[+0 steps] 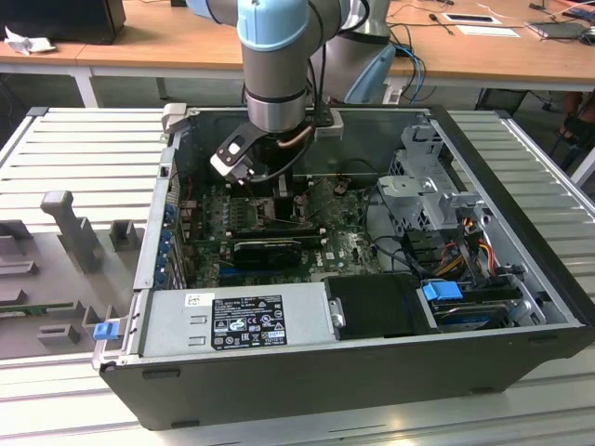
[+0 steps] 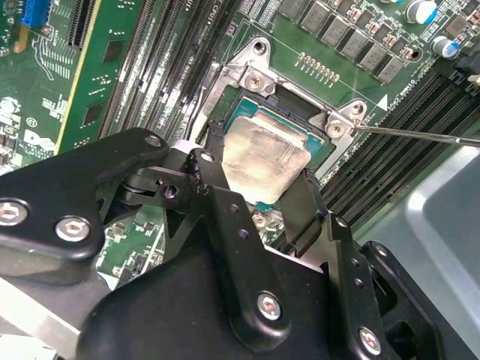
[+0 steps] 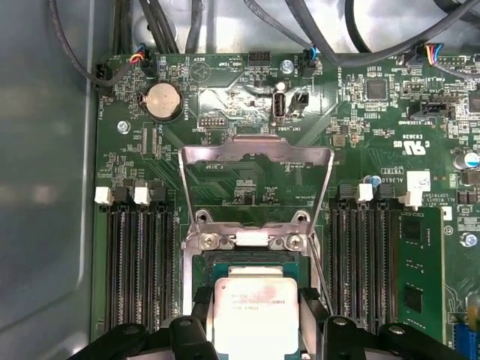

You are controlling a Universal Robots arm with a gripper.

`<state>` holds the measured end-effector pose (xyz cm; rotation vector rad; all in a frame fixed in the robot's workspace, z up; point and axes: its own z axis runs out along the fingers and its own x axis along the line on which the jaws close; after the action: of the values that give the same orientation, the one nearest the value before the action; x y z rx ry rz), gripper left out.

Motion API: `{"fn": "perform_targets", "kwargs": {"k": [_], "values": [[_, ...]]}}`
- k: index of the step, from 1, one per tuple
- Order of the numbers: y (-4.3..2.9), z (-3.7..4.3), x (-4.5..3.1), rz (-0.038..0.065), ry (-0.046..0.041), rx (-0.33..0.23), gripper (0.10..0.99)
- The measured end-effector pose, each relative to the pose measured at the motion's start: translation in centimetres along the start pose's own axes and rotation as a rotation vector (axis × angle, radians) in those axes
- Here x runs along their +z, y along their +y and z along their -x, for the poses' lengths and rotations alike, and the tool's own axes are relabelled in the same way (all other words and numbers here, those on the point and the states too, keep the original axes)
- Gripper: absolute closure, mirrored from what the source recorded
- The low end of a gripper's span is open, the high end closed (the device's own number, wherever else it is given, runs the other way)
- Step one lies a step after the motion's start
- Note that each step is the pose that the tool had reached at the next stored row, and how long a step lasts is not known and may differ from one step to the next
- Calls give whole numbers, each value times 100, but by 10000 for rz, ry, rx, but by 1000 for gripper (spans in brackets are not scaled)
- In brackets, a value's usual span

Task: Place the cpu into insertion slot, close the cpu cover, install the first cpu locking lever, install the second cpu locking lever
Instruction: 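Place the cpu into insertion slot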

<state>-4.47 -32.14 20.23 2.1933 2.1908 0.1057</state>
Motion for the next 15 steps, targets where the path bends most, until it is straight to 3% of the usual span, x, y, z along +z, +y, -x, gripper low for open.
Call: {"fn": "perform_targets", "kwargs": {"k": [15], "values": [[5, -15, 39, -1, 0, 0, 545]]}}
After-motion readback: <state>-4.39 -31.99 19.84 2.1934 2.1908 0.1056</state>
